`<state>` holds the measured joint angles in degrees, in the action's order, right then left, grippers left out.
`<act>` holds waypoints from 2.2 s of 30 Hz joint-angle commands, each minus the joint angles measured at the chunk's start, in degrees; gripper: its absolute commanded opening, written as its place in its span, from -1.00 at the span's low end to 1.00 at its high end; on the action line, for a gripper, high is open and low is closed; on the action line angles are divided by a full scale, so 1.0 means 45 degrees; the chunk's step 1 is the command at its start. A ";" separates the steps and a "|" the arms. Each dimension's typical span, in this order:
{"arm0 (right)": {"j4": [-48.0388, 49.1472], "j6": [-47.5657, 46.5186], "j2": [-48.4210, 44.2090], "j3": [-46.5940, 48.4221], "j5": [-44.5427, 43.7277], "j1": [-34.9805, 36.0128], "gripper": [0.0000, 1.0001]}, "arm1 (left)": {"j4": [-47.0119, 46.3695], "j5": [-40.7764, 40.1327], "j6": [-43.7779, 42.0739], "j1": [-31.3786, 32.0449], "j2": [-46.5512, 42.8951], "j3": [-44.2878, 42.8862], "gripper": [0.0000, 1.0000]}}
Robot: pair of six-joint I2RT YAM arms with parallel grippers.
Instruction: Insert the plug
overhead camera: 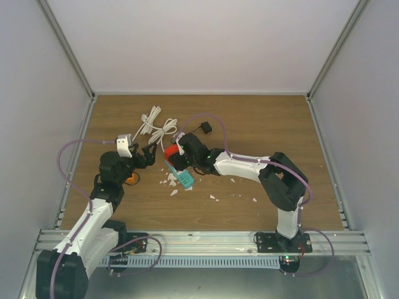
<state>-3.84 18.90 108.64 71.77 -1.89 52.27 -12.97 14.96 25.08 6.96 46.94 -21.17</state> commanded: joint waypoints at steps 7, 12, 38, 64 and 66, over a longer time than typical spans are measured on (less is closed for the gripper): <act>-0.1781 -0.0030 0.0893 0.0605 -0.1015 0.0406 -0.99 | -0.0369 -0.0207 0.0091 -0.0122 0.0112 0.0120 0.98; -0.2322 0.0374 0.1190 0.0601 -0.1859 0.0475 -0.99 | -0.0342 -0.0307 0.0110 -0.0122 0.0187 0.0097 0.98; -0.3171 0.0667 0.3368 0.0069 -0.0519 0.0473 -0.99 | -0.0404 0.0185 0.0027 -0.0121 0.1228 -0.0208 0.98; -0.4501 -0.0660 0.3993 -0.0433 0.0202 0.0785 -0.99 | -0.0379 0.0333 0.0012 -0.0117 0.1529 -0.0257 0.98; -0.4246 -0.0602 0.4181 -0.0650 0.0687 0.0787 -0.99 | -0.0379 0.0312 0.0012 -0.0109 0.1542 -0.0257 0.98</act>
<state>-3.57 17.12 117.03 77.32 -8.32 55.72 -12.58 16.08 25.08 6.96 53.69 -21.21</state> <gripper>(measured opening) 0.627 0.989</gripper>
